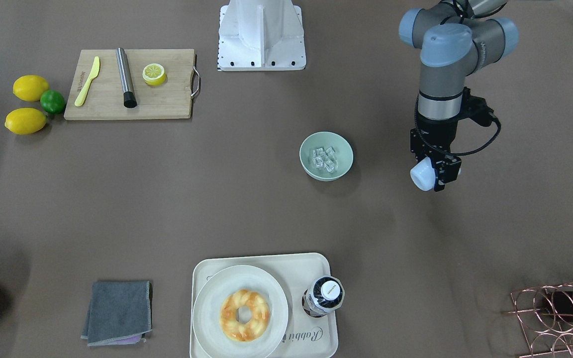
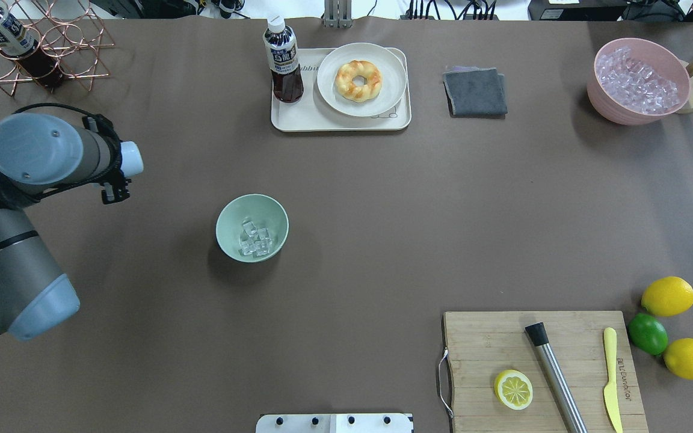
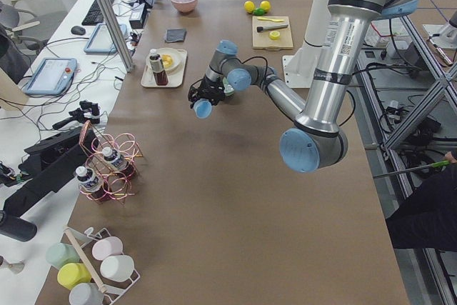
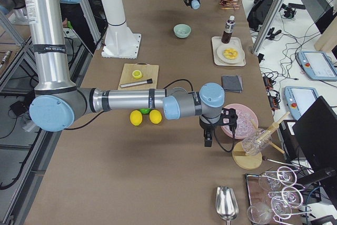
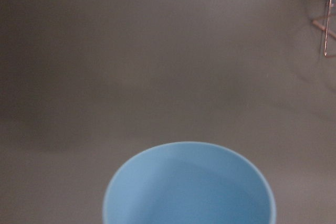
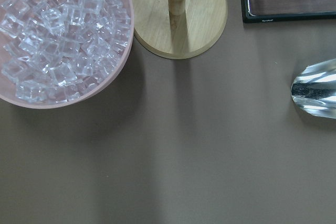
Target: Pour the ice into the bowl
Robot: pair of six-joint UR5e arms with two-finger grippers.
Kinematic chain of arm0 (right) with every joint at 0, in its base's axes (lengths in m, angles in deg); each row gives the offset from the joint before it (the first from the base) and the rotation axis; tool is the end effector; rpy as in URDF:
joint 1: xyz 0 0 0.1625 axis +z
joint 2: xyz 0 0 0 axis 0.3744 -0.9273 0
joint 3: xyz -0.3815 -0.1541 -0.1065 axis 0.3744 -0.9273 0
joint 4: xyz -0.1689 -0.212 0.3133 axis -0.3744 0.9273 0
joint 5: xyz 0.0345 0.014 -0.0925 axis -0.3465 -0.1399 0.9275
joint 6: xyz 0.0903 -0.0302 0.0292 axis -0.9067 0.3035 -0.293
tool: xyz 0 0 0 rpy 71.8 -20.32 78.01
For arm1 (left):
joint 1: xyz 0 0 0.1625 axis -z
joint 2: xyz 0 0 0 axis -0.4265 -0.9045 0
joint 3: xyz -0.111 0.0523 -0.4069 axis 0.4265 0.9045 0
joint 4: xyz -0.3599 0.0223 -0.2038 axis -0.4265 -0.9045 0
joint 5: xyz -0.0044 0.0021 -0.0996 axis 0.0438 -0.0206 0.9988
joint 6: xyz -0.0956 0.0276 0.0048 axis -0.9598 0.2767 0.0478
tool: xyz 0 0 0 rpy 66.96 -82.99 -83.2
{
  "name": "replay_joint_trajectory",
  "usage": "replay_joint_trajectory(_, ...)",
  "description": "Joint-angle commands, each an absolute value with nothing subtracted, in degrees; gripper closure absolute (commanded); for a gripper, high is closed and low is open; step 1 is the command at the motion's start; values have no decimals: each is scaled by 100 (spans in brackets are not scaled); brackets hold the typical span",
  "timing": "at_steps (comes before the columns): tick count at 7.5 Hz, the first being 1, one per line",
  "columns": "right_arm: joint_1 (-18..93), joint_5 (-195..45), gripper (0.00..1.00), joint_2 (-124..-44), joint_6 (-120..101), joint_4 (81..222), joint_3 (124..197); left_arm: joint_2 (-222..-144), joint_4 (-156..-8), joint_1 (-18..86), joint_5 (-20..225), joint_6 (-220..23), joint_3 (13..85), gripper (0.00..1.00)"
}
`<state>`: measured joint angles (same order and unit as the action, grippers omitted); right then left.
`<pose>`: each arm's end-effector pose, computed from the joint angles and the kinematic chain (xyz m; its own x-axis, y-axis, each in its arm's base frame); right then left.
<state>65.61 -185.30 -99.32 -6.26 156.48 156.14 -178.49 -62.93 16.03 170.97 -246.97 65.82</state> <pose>0.0418 -0.5448 0.6089 0.7062 0.0559 0.7058 -0.1276 0.9906 0.0492 0.3490 -0.4835 0.3711 -0.4614 -0.8674 -0.1865 0.7431 -0.2630 -0.6154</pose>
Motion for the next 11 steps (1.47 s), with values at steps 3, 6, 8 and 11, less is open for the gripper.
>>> replay_joint_trajectory(3,6337,-18460,1,-9257,-951,16766,15988,-17089,-3523,1940,17278,-24052,6734,52)
replay_joint_trajectory(6,5793,-18303,1,-8660,-1995,16865,16042,-16876,-2238,1914,16921,-23011,5964,52)
replay_joint_trajectory(8,5213,-18004,1,-8238,-2961,16925,16208,-16605,-2313,1940,16479,-22385,5375,52)
replay_joint_trajectory(11,4230,-17512,1,-7387,-3965,17373,16279,-16252,-3242,1897,15917,-21961,4523,52)
